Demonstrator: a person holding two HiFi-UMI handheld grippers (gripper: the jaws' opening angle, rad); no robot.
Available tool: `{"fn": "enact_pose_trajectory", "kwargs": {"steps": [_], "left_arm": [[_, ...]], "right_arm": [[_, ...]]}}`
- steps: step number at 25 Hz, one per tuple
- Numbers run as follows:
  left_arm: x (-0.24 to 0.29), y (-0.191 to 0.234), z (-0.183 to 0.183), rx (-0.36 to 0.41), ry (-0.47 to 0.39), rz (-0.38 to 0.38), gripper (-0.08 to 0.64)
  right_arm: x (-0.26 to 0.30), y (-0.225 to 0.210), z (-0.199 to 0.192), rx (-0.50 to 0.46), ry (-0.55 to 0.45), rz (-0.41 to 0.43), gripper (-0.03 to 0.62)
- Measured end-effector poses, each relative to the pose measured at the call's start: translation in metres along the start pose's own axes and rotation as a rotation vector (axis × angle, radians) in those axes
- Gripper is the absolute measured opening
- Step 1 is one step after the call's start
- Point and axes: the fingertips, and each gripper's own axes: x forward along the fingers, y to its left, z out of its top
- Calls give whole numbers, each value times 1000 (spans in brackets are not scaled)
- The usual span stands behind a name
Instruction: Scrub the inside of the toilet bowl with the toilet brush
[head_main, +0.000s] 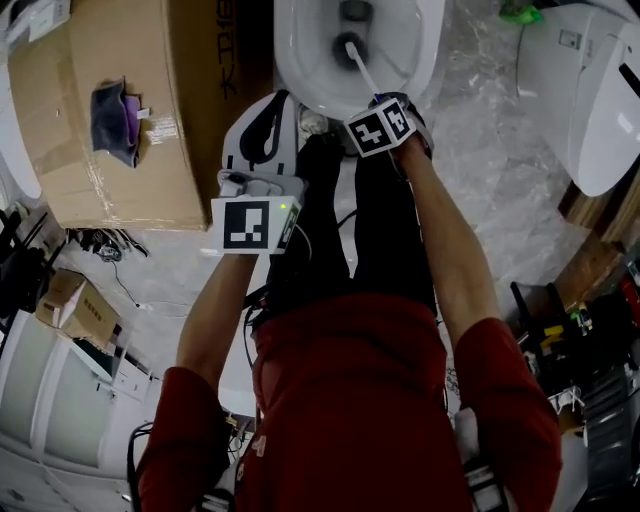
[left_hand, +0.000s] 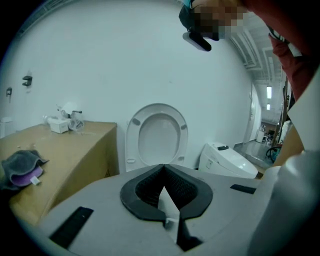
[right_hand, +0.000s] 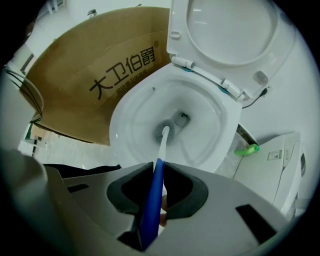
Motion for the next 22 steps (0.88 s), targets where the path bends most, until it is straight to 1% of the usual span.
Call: {"fn": "enact_pose_trajectory", "kwargs": {"steps": [3,5,10,14,17,20,22], "left_arm": [[-8,4,27,14,-26,18,12],[-13,10,43,13,-44,44,12],[-28,20,77,3,-83,95,12],[-39,28,97,4,-104,114,12],[-46,33,111,-4,-121,132,12],[-54,35,128,-13,-148,140,12],[-60,35,141,-20,-163,143,12]], "right_arm": [[-22,1,-14,104,23,52,61],[-36,-1,-21,160,39,75,61],[-77,-8,-20,234,11,90,61],[-116,-13,-7,253,-52,77,61],[-150,-19,-2,267,-92,42,61],[-190,-26,15,257,-212,17,61],[-223,-29,18,266,-269,-10,61]]}}
